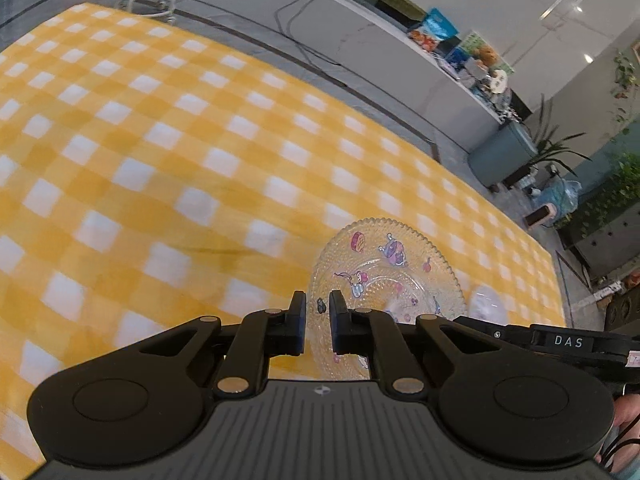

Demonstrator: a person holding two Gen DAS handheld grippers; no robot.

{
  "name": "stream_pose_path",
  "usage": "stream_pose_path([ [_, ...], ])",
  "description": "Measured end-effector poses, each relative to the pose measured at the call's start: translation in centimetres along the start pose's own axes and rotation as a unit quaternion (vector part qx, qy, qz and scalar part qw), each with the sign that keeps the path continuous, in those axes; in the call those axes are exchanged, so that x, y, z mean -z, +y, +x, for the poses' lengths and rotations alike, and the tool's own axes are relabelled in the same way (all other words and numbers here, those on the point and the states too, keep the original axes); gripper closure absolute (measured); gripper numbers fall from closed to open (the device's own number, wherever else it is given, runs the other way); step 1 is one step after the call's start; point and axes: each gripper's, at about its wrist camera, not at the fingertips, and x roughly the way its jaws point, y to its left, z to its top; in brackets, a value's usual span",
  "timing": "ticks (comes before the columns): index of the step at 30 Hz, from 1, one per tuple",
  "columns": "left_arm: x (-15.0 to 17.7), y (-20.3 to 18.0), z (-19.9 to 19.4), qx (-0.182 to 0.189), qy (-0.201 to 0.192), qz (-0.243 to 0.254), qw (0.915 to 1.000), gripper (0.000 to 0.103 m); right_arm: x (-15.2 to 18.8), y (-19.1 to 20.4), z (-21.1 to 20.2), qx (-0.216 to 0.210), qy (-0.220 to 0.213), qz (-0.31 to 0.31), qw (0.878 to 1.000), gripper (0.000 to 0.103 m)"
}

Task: Organize plates and bowls
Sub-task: 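Lift the glass plate off the tablecloth with both grippers, then carry the glass plate with both grippers toward the bowl stack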

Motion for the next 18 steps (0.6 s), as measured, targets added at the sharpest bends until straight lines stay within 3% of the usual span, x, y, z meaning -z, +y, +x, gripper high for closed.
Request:
stream_pose_path([
  [10, 2.8, -8.3, -0.2, 0.039, 0.009, 0.037, 0.9985, 0.091, 3.1, -4.2, -10.7, 0.023, -0.067, 0.025, 0.997, 0.098],
  [18, 8.0, -14.1, 0.1, 0.053, 0.033, 0.067, 0.9958, 0.091, 7.8, -7.7, -18.2, 0.052, -0.089, 0.061, 0.993, 0.098],
])
